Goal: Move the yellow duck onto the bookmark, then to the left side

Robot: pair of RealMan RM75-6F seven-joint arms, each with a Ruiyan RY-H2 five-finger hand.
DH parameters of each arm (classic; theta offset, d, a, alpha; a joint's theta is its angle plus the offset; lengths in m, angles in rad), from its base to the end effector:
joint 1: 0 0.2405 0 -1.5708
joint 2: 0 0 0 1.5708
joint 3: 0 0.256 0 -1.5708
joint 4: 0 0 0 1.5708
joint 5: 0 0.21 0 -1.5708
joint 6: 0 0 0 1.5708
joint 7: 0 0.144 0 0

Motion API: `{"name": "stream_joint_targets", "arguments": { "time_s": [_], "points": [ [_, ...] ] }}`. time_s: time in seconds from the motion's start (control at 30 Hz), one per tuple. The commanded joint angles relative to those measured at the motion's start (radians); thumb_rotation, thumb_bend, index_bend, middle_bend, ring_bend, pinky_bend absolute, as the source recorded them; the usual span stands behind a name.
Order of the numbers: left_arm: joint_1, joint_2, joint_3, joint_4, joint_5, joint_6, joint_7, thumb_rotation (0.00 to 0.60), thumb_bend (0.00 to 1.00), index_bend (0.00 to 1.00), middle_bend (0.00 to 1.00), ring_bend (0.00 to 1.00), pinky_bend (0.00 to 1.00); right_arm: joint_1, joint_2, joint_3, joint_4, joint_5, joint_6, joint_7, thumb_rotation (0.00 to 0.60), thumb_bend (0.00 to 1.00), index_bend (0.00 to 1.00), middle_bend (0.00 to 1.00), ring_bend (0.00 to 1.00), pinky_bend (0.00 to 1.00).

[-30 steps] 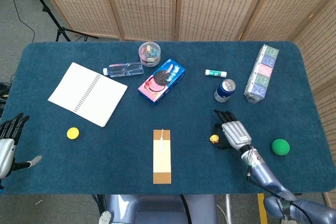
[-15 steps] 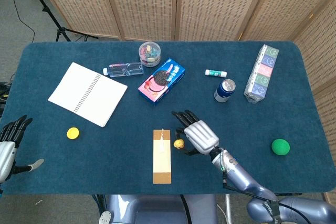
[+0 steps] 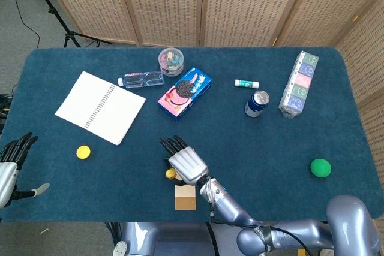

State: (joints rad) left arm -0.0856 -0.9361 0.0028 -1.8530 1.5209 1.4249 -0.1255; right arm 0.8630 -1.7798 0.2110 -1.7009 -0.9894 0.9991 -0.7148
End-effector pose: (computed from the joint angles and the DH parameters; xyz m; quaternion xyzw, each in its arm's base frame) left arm -0.2796 0.1662 0.1777 -0.5835 -0.4694 -0.4084 0.5219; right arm -0.0231 -0.2739 -0.0791 0.7992 -0.3388 0.3957 0.2999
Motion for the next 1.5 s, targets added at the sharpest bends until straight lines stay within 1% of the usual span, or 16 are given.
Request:
{"name": "stream_joint_targets", "arguments": {
  "time_s": [0.03, 0.13, 0.2, 0.27, 0.33, 0.47, 0.53, 0.73, 0.87, 0.93, 1.03, 1.1, 1.2, 1.23, 1.37, 1.5],
  "points": [
    [0.0, -0.001, 0.0, -0.001, -0.001, 0.0, 0.002, 0.6, 0.0, 0.0, 0.0, 0.0, 0.0, 0.003, -0.031, -0.012, 0.027, 0.001, 0.017, 0.008, 0.6, 0.52, 0.58, 0.0, 0.0, 0.0],
    [-0.001, -0.002, 0.0, -0.002, -0.004, -0.003, 0.006, 0.6, 0.0, 0.0, 0.0, 0.0, 0.0, 0.006, -0.063, -0.023, 0.062, 0.003, 0.021, 0.011, 0.6, 0.52, 0.58, 0.0, 0.0, 0.0],
    [-0.002, -0.004, 0.001, -0.002, -0.007, -0.007, 0.009, 0.6, 0.0, 0.0, 0.0, 0.0, 0.0, 0.008, -0.077, -0.03, 0.085, 0.013, 0.026, 0.003, 0.6, 0.5, 0.58, 0.0, 0.0, 0.0],
    [-0.003, -0.004, 0.001, -0.003, -0.008, -0.008, 0.01, 0.6, 0.0, 0.0, 0.0, 0.0, 0.0, 0.007, -0.078, -0.033, 0.092, 0.022, 0.03, -0.004, 0.6, 0.45, 0.54, 0.0, 0.0, 0.0],
    [-0.003, -0.004, 0.0, -0.003, -0.009, -0.008, 0.011, 0.6, 0.0, 0.0, 0.0, 0.0, 0.0, 0.005, -0.068, -0.034, 0.087, 0.044, 0.034, -0.019, 0.6, 0.4, 0.45, 0.0, 0.0, 0.0],
    [-0.004, -0.003, 0.0, -0.003, -0.012, -0.009, 0.01, 0.6, 0.0, 0.0, 0.0, 0.0, 0.0, 0.002, -0.035, -0.034, 0.051, 0.067, 0.045, -0.036, 0.6, 0.28, 0.19, 0.0, 0.0, 0.0],
    [-0.004, -0.004, -0.001, -0.003, -0.013, -0.01, 0.011, 0.6, 0.0, 0.0, 0.0, 0.0, 0.0, -0.004, -0.016, -0.032, 0.022, 0.066, 0.053, -0.029, 0.6, 0.26, 0.15, 0.0, 0.0, 0.0],
    [-0.005, -0.008, 0.001, -0.001, -0.01, -0.011, 0.02, 0.6, 0.0, 0.0, 0.0, 0.0, 0.0, -0.021, 0.071, -0.044, -0.095, 0.03, 0.1, -0.05, 0.6, 0.26, 0.14, 0.0, 0.0, 0.0],
    [-0.014, -0.014, -0.001, 0.008, -0.001, -0.018, 0.026, 0.6, 0.0, 0.0, 0.0, 0.0, 0.0, -0.06, 0.198, -0.071, -0.214, -0.068, 0.163, -0.055, 0.6, 0.26, 0.14, 0.0, 0.0, 0.0],
    [-0.027, -0.018, -0.001, 0.015, 0.012, -0.033, 0.032, 0.6, 0.0, 0.0, 0.0, 0.0, 0.0, -0.095, 0.279, -0.094, -0.268, -0.14, 0.208, -0.043, 0.6, 0.23, 0.14, 0.0, 0.0, 0.0],
    [-0.062, -0.029, 0.0, 0.028, 0.035, -0.079, 0.051, 0.6, 0.0, 0.0, 0.0, 0.0, 0.0, -0.167, 0.411, -0.143, -0.323, -0.259, 0.279, 0.02, 0.6, 0.15, 0.13, 0.0, 0.0, 0.0],
    [-0.096, -0.033, 0.0, 0.021, 0.046, -0.13, 0.069, 0.6, 0.0, 0.0, 0.0, 0.0, 0.0, -0.219, 0.496, -0.18, -0.331, -0.335, 0.327, 0.082, 0.6, 0.14, 0.13, 0.0, 0.0, 0.0],
    [-0.156, -0.036, -0.011, -0.011, 0.057, -0.208, 0.096, 0.6, 0.0, 0.05, 0.0, 0.0, 0.0, -0.301, 0.604, -0.239, -0.296, -0.432, 0.397, 0.192, 0.6, 0.13, 0.13, 0.0, 0.0, 0.0],
    [-0.178, -0.04, -0.018, -0.023, 0.057, -0.233, 0.118, 0.6, 0.0, 0.1, 0.0, 0.0, 0.0, -0.326, 0.632, -0.26, -0.271, -0.468, 0.418, 0.237, 0.6, 0.13, 0.13, 0.0, 0.0, 0.0],
    [-0.269, -0.06, -0.056, -0.088, 0.014, -0.347, 0.232, 0.6, 0.0, 0.17, 0.0, 0.0, 0.0, -0.432, 0.684, -0.314, -0.129, -0.583, 0.54, 0.429, 0.6, 0.1, 0.13, 0.0, 0.0, 0.0],
    [-0.374, -0.121, -0.11, -0.156, -0.113, -0.468, 0.41, 0.6, 0.05, 0.23, 0.0, 0.0, 0.0, -0.549, 0.681, -0.334, -0.02, -0.589, 0.662, 0.551, 0.6, 0.1, 0.13, 0.0, 0.0, 0.0]
  ]
}}
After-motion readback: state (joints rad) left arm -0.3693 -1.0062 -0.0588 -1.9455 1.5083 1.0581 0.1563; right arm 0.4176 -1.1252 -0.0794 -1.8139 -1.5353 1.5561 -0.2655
